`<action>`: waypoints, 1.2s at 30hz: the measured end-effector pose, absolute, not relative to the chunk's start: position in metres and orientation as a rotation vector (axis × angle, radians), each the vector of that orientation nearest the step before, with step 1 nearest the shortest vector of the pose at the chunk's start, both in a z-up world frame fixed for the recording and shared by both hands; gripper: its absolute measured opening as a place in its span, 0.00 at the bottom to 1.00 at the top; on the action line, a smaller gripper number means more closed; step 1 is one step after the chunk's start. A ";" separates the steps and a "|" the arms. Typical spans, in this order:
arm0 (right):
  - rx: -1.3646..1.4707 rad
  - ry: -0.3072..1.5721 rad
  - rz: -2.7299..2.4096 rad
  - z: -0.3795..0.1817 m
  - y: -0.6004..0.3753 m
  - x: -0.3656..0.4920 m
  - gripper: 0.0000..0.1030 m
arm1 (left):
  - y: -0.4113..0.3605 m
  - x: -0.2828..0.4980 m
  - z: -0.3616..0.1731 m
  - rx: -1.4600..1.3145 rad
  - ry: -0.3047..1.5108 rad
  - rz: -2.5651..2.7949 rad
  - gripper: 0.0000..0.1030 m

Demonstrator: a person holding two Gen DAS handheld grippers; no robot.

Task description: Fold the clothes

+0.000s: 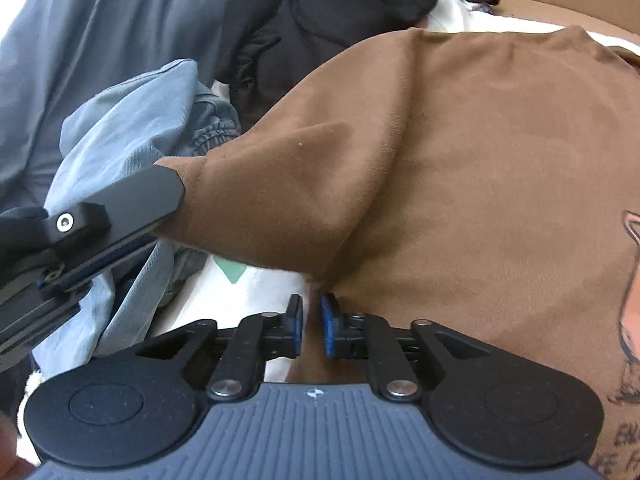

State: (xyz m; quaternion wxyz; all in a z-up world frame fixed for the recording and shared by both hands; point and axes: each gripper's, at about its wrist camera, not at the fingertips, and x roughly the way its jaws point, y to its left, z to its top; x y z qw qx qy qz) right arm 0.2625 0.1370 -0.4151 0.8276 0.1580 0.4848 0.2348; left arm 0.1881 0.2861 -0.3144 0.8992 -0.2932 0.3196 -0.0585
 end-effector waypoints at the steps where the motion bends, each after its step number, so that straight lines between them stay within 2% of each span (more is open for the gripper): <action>1: 0.345 1.024 0.486 -0.413 0.132 0.260 0.22 | 0.284 0.187 -0.314 -0.608 0.661 -0.123 0.05; 4: 0.372 1.003 0.443 -0.407 0.113 0.252 0.28 | 0.278 0.187 -0.315 -0.603 0.668 -0.134 0.05; 19: 0.481 1.007 0.235 -0.391 0.043 0.218 0.28 | 0.254 0.192 -0.320 -0.524 0.706 -0.177 0.05; 26: 0.518 1.010 0.182 -0.384 0.028 0.206 0.33 | 0.234 0.197 -0.332 -0.506 0.743 -0.213 0.05; 28: 0.522 1.012 0.166 -0.383 0.024 0.204 0.37 | 0.229 0.199 -0.335 -0.503 0.751 -0.226 0.05; 36: 0.530 1.010 0.113 -0.381 0.013 0.203 0.37 | 0.206 0.204 -0.363 -0.434 0.816 -0.231 0.06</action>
